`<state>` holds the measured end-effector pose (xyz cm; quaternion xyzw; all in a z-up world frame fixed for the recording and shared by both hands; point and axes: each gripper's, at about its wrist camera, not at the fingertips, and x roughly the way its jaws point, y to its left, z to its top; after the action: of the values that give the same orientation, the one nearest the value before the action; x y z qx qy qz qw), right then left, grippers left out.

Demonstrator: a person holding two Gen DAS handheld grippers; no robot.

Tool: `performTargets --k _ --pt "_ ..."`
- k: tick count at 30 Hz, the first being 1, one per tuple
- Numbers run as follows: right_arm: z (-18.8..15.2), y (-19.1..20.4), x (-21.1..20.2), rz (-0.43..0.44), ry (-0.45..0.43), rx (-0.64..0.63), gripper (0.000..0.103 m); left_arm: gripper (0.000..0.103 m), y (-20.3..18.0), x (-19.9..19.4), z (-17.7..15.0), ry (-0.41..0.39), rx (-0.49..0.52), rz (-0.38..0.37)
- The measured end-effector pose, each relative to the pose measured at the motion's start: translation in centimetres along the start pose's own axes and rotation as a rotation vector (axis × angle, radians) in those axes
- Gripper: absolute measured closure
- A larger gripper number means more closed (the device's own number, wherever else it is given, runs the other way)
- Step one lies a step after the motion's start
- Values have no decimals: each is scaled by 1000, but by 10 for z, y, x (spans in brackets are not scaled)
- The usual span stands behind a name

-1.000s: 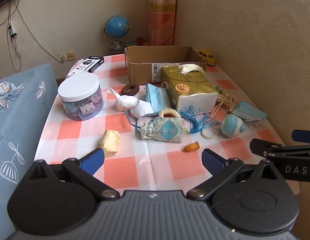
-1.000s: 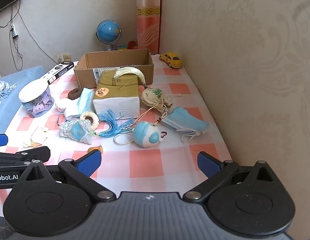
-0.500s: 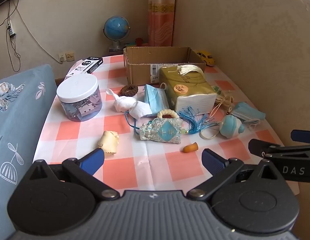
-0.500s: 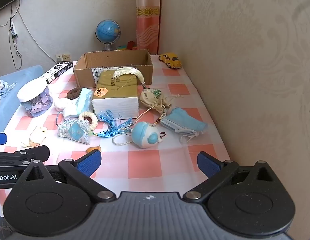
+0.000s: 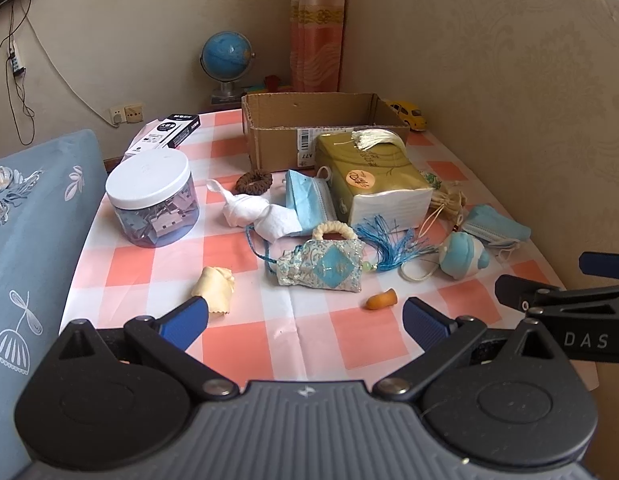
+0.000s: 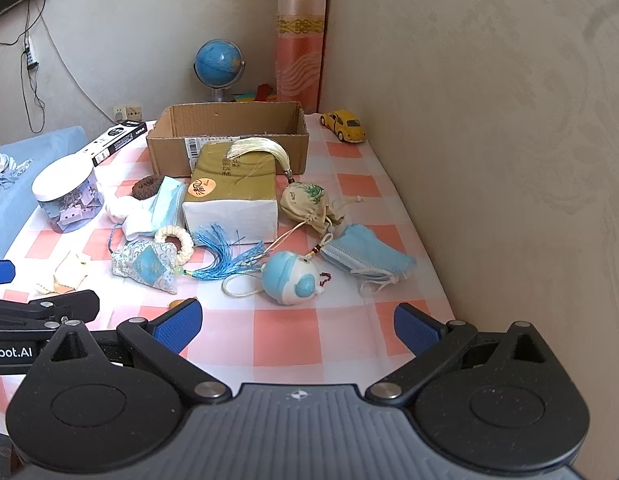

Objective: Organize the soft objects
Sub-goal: 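Move the left tool toward the cream cloth on the table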

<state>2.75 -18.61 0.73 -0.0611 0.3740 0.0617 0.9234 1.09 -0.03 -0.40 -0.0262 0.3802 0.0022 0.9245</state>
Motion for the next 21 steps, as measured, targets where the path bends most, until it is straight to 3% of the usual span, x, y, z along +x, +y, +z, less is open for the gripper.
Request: performTargets --k 9,21 --pt "4 6 8 15 -7 -39 0 0 8 8 3 -19 16 -7" --pt "-2 9 30 157 -41 -181 0 0 26 36 -5 -1 77 4"
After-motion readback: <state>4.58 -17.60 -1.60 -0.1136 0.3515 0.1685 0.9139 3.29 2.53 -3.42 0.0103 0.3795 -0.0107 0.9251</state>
